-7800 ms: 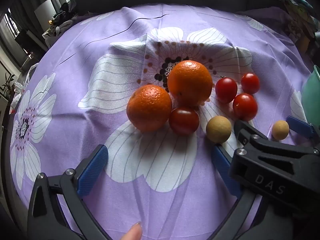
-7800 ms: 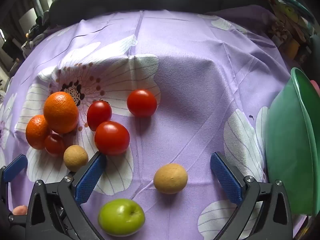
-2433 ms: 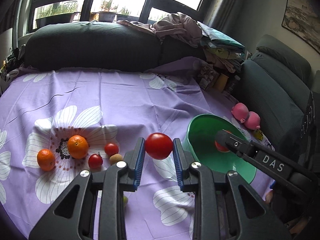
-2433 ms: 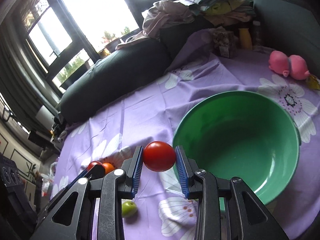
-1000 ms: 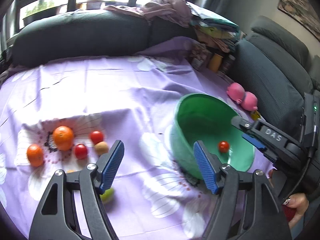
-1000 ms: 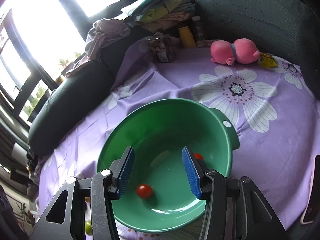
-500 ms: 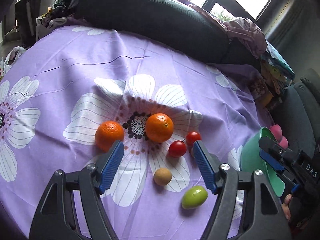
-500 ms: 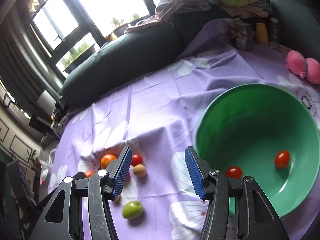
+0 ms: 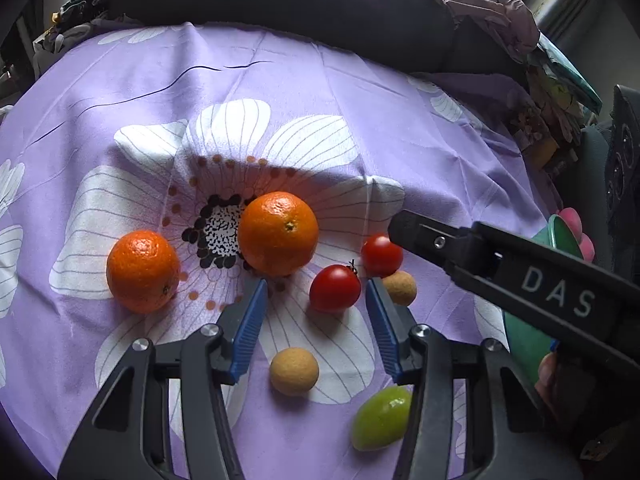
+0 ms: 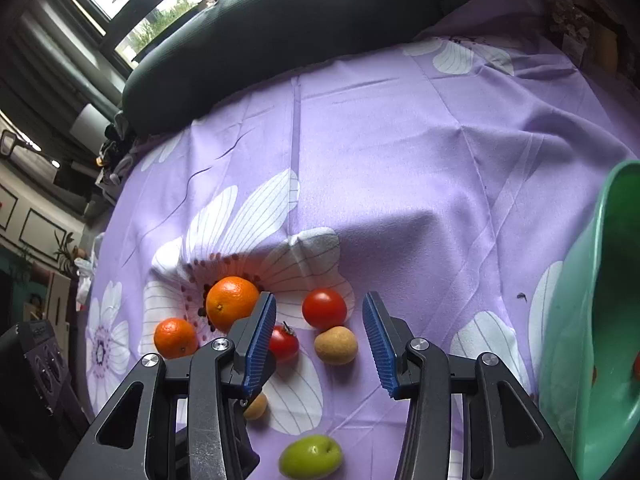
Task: Organize fruits
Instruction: 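Grasp a red tomato with the left gripper while the right gripper grasps another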
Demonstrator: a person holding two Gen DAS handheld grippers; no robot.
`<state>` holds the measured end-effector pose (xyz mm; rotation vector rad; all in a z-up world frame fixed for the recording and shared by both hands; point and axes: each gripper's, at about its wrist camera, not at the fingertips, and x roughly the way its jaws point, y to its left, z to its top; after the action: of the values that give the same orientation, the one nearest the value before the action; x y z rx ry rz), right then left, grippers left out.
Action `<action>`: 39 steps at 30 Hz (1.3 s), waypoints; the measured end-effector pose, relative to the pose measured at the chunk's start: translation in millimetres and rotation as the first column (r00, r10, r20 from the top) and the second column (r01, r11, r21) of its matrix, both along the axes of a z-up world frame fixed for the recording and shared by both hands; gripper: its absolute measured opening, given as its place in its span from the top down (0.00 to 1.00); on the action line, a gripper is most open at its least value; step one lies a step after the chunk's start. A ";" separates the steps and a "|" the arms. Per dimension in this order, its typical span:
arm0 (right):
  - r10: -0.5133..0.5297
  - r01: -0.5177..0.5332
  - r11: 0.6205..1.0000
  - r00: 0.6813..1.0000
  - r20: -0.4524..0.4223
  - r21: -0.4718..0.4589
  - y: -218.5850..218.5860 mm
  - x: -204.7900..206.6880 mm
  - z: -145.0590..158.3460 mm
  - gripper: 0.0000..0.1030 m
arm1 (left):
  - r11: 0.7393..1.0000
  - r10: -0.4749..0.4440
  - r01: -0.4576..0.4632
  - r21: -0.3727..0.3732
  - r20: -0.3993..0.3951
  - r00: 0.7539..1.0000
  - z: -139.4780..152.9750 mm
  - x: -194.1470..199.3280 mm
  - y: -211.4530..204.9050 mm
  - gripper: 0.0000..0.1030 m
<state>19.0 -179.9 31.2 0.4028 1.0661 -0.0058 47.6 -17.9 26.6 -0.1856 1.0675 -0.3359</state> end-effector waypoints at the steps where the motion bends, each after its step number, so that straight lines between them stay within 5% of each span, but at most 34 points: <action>1: -0.007 0.007 1.000 1.000 -0.002 -0.002 0.2 0.9 -3.9 0.53 | 1.000 -0.002 0.002 0.012 -0.006 1.000 -2.3 1.8 -1.2 0.55; 5: 0.007 -0.005 0.998 1.000 -0.021 0.061 -3.2 4.9 -13.5 0.55 | 1.000 -0.013 0.014 0.020 -0.024 1.000 -7.8 5.6 -5.1 0.55; 14: 0.018 -0.017 0.999 0.998 -0.059 0.027 -2.4 11.9 -25.1 0.60 | 0.999 -0.014 0.014 0.035 -0.017 1.000 -10.9 6.9 -8.5 0.61; 18: 0.037 -0.037 0.999 0.997 -0.062 0.005 1.4 12.2 -27.0 0.63 | 1.000 0.000 0.000 0.026 -0.017 1.000 -12.0 8.3 -9.1 0.73; 25: 0.036 -0.036 0.999 0.998 -0.051 -0.003 4.1 10.3 -27.4 0.69 | 1.000 -0.004 0.004 0.010 -0.021 1.000 -11.4 6.7 -8.1 0.74; 39: -0.007 0.006 1.000 0.998 0.066 0.017 -6.1 -28.4 7.5 0.69 | 1.000 -0.029 0.029 0.005 0.074 0.997 17.3 -22.5 -11.3 0.74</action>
<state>-9.4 -186.0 38.7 0.4192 0.9998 0.0104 25.1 -29.2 43.9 -0.1529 0.9985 -0.3640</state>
